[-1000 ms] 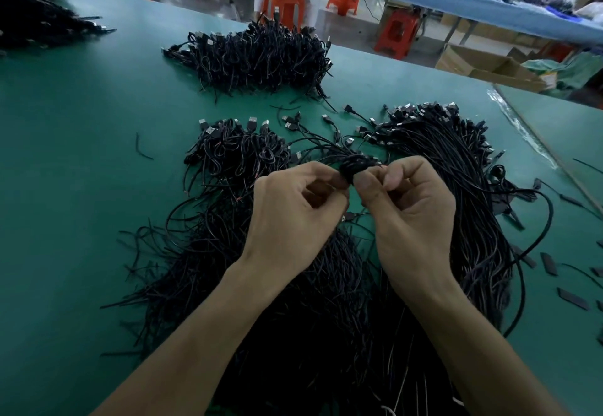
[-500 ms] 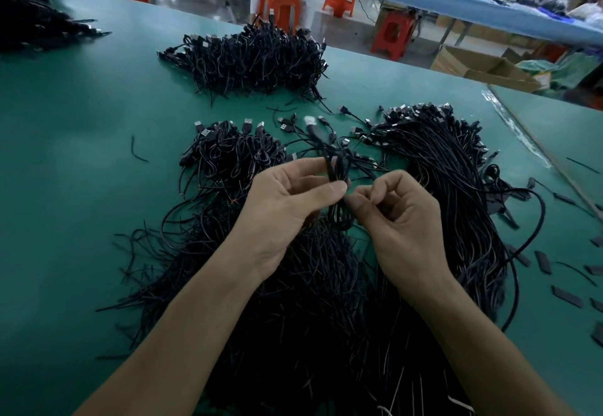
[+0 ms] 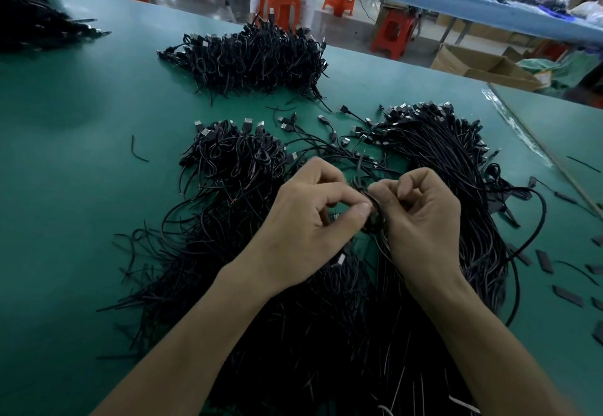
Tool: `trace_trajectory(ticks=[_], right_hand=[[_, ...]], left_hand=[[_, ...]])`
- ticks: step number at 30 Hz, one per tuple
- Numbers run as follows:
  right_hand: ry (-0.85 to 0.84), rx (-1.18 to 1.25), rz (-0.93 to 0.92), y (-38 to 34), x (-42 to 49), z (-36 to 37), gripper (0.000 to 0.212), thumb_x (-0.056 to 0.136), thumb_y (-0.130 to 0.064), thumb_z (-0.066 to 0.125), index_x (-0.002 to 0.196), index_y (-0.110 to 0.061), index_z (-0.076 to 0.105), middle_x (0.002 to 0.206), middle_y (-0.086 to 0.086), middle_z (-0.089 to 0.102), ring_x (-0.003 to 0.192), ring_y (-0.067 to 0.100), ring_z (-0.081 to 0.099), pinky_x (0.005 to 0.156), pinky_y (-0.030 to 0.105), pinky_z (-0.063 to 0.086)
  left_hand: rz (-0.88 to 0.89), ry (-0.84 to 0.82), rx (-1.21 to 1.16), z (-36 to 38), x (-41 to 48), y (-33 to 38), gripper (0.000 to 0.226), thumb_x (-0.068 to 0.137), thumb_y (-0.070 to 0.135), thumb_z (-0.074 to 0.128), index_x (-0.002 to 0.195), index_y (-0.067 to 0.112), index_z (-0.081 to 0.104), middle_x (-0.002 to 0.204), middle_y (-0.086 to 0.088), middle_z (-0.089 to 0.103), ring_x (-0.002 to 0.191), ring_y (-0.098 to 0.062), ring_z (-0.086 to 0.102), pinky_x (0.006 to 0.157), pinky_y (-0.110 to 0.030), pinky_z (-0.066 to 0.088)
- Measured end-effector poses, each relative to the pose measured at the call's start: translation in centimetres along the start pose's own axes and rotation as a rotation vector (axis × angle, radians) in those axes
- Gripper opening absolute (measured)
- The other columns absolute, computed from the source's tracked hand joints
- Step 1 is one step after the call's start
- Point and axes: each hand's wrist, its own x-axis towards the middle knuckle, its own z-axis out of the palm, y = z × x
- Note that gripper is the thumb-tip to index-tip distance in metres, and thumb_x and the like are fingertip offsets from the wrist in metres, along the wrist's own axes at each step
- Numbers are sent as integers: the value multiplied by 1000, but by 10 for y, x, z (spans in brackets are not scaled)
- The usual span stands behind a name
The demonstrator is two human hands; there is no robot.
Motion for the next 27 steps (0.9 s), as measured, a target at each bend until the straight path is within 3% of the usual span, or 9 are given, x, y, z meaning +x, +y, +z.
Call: trace_trajectory(ticks=[3, 5, 7, 10, 15, 18, 22, 24, 27], right_hand=[[40, 14, -58, -6, 1, 2, 36, 89, 2, 67, 74, -19, 43, 79, -1, 65, 74, 5, 63, 71, 17, 51], [26, 34, -91, -8, -1, 4, 35, 89, 3, 66, 74, -18, 43, 80, 0, 64, 75, 7, 63, 72, 17, 51], [0, 52, -96, -9, -5, 7, 35, 89, 2, 66, 74, -18, 43, 79, -2, 65, 74, 8, 64, 72, 17, 52], [-35, 84, -80, -9, -8, 9, 33, 88, -1, 67, 73, -18, 43, 76, -7, 66, 75, 8, 63, 71, 19, 52], [-121, 113, -26, -5, -7, 11, 30, 88, -1, 68, 73, -17, 47, 78, -8, 67, 77, 7, 63, 74, 21, 54], [-148, 65, 2, 1, -8, 10, 31, 90, 4, 66, 74, -16, 47, 76, -9, 67, 75, 5, 63, 73, 21, 54], [-190, 53, 64, 8, -14, 9, 31, 90, 8, 64, 75, -15, 48, 73, -5, 68, 77, 8, 67, 74, 22, 55], [-186, 79, 132, 9, -15, 9, 31, 90, 5, 65, 74, -15, 48, 72, -3, 68, 73, 8, 66, 69, 19, 54], [-219, 182, 261, 10, -14, 9, 30, 91, 3, 65, 76, -15, 45, 66, -5, 65, 56, 2, 55, 54, 14, 45]], left_hand=[[-1, -25, 127, 3, -1, -1, 12, 94, 22, 67, 99, 20, 78, 84, 5, 54, 77, -7, 52, 67, -13, 41], [-80, -87, 70, 6, -1, -1, 20, 99, 26, 58, 94, 18, 75, 73, 3, 60, 66, -9, 53, 59, -22, 42], [-261, -96, -141, 4, 1, 1, 40, 98, 38, 45, 83, 11, 70, 67, 1, 65, 61, -15, 55, 58, -35, 45], [-461, -71, -506, 1, 5, 1, 58, 93, 53, 34, 86, 12, 74, 78, -7, 75, 69, -15, 68, 61, -26, 52], [-516, 2, -609, 2, 7, 2, 58, 76, 77, 54, 69, 26, 80, 74, -8, 76, 64, -14, 71, 57, -20, 53], [-583, -6, -606, -1, 7, -3, 43, 81, 64, 68, 75, 24, 81, 81, -10, 76, 70, -16, 68, 63, -24, 52], [-595, 28, -640, -7, 7, -10, 9, 87, 7, 71, 93, 10, 78, 96, -16, 76, 85, -23, 71, 75, -29, 58], [-522, -12, -596, -10, 7, -12, 26, 84, -4, 71, 101, 15, 75, 94, -9, 78, 87, -19, 73, 78, -26, 59], [-411, -70, -395, -13, 7, -12, 32, 85, 4, 73, 104, 30, 73, 95, 1, 78, 83, -22, 72, 79, -29, 58]])
